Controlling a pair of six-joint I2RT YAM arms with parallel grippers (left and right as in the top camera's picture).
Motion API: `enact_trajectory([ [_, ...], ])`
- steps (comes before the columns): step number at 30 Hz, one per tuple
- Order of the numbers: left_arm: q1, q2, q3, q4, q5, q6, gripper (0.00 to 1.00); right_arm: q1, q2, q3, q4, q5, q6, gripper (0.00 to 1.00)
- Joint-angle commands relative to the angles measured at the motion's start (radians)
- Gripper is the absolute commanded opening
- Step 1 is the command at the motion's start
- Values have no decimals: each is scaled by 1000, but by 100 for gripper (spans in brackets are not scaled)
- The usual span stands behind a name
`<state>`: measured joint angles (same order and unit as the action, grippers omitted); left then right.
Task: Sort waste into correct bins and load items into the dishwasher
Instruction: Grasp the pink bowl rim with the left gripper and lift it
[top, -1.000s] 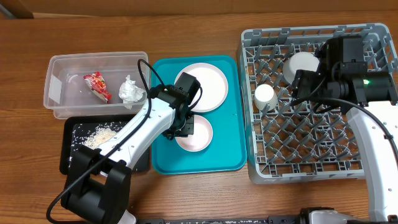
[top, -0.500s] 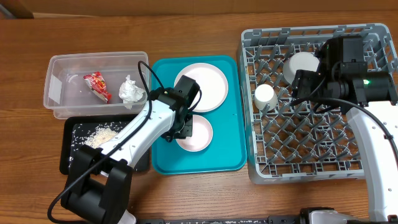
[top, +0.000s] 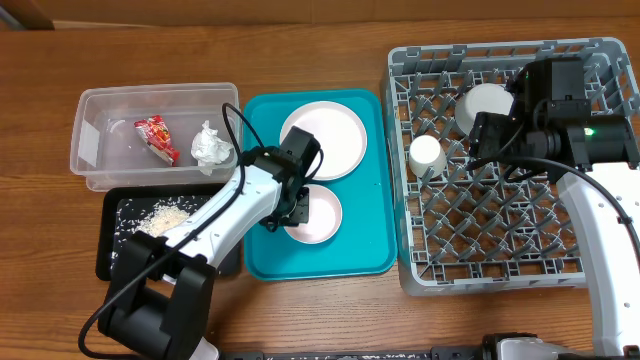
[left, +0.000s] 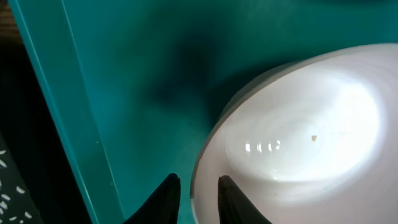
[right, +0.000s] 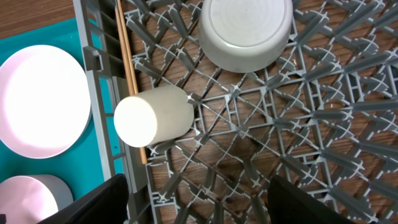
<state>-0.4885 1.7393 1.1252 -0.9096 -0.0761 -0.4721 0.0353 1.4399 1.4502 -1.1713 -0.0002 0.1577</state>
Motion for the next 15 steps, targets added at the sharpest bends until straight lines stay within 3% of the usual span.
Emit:
enact_trajectory([
  [1,8,2,-23,5,-12,-3,15,4,-9,11,2,-6,4,73],
  [3,8,2,-23,5,-13,0,5,4,-9,11,2,-6,4,73],
  [10,8,-1,17,-31,-12,0,4,4,-9,11,2,-18,4,78],
  [15,8,-1,132,-146,-8,0,4,4,-9,11,-11,-155,-33,83],
])
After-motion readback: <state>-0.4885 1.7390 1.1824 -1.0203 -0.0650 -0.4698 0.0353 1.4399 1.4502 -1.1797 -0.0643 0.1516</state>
